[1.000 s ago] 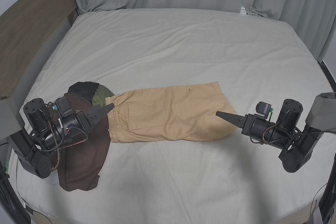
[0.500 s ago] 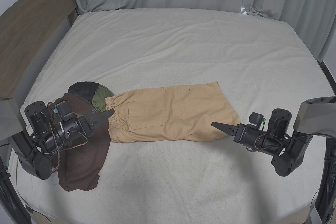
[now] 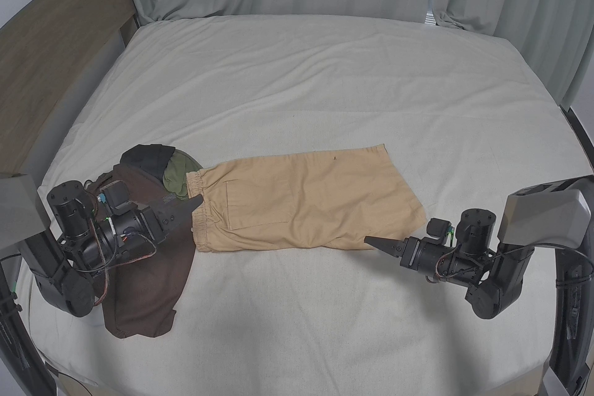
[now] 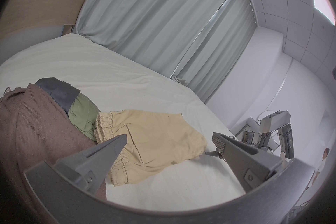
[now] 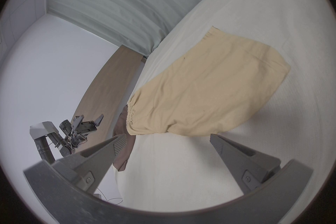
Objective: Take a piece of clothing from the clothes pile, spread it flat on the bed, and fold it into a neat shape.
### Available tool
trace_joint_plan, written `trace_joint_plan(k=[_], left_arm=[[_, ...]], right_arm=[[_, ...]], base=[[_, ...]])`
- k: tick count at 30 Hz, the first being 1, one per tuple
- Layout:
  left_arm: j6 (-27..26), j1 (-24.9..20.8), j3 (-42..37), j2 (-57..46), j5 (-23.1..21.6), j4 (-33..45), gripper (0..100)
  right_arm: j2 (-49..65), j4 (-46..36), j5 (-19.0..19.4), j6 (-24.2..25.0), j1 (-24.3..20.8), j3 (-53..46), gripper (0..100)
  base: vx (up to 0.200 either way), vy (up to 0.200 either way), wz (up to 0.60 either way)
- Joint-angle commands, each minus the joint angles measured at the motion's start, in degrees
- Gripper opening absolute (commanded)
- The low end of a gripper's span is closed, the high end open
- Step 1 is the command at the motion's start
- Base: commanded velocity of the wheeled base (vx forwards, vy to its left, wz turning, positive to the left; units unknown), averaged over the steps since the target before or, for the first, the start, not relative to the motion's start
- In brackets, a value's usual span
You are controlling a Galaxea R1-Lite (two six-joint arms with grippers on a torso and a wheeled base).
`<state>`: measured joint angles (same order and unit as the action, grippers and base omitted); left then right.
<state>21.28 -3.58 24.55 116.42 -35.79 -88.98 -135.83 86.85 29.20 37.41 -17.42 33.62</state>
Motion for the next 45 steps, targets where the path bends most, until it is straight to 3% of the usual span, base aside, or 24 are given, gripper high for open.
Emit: trace_joint_plan(k=[1,15,25,32,45], left_arm=[[0.07,0.07,0.32,0.74,0.02,-0.14,100],[0.07,0.16,0.32,0.74,0.02,-0.14,100],[0.07,0.07,0.23,0.65,0.02,-0.14,100],[0.16,0.07,0.32,0.65,-0.07,-0.14,100],[0.34,0.07,0.32,0.56,-0.07,-0.14,100]], right_arm=[[-2.95,-0.36,-0.02,0.12,0.19,0.83,100],[-11.04,0.34,-5.29,2.05,-0.42,8.39,100],[-12.36,0.61,-6.87,8.29,-1.74,13.4,100],[-15.87,1.22,-11.88,9.96,-3.06,19.38,100],[-16.31,1.22,-12.41,12.33,-3.76,21.49,100]], base=[[0.0,0.0,0.0],[0.0,0.0,0.0],[0.0,0.0,0.0],[0.0,0.0,0.0],[0.0,0.0,0.0]])
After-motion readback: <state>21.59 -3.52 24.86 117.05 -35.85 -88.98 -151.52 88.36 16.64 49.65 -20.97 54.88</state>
